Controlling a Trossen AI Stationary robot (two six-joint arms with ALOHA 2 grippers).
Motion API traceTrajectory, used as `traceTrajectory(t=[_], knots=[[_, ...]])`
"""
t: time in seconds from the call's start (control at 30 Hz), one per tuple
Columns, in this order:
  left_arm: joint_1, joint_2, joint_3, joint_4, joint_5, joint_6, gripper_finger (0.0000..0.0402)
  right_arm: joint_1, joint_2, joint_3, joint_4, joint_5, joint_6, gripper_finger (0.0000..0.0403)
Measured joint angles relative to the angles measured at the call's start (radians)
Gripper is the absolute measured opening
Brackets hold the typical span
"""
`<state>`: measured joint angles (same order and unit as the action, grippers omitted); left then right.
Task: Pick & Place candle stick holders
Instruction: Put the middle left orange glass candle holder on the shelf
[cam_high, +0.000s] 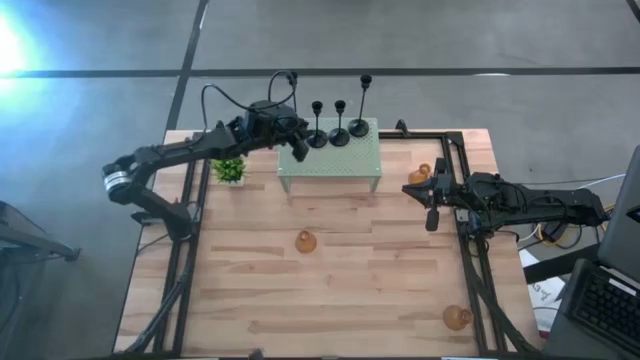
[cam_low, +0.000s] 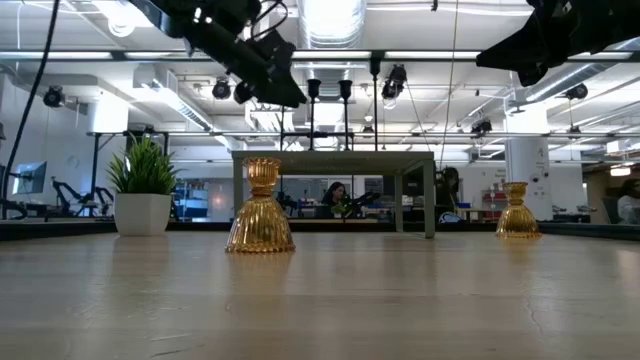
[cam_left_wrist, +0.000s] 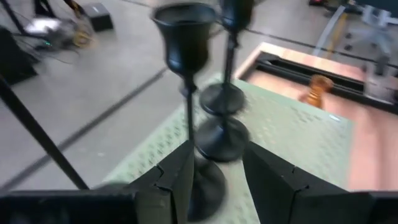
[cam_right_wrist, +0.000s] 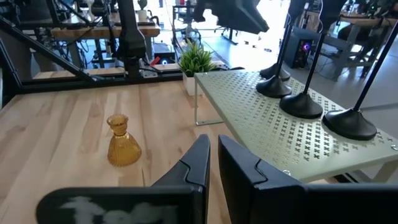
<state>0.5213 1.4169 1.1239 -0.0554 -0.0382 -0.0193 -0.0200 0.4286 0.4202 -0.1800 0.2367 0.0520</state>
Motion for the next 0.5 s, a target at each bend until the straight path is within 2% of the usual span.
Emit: traceTrajectory(t=[0.2, 0.33, 0.5], knots=[[-0.031, -0.094, 0.0, -0.204, 0.103, -0.014, 0.0142, 0.0, 0.0, 0.0, -0.008, -0.001, 0.042, 0.0028], [-0.091, -0.162, -0.016, -0.299, 0.108, -0.025, 0.0142, 0.0, 0.0, 0.0, -0.049, -0.002, 0.053, 0.0028], [-0.224, -0.262, -0.096, -0.297, 0.077, -0.059, 0.0142, 0.0, 0.0, 0.001, -0.057, 0.009, 0.085, 0.0028]])
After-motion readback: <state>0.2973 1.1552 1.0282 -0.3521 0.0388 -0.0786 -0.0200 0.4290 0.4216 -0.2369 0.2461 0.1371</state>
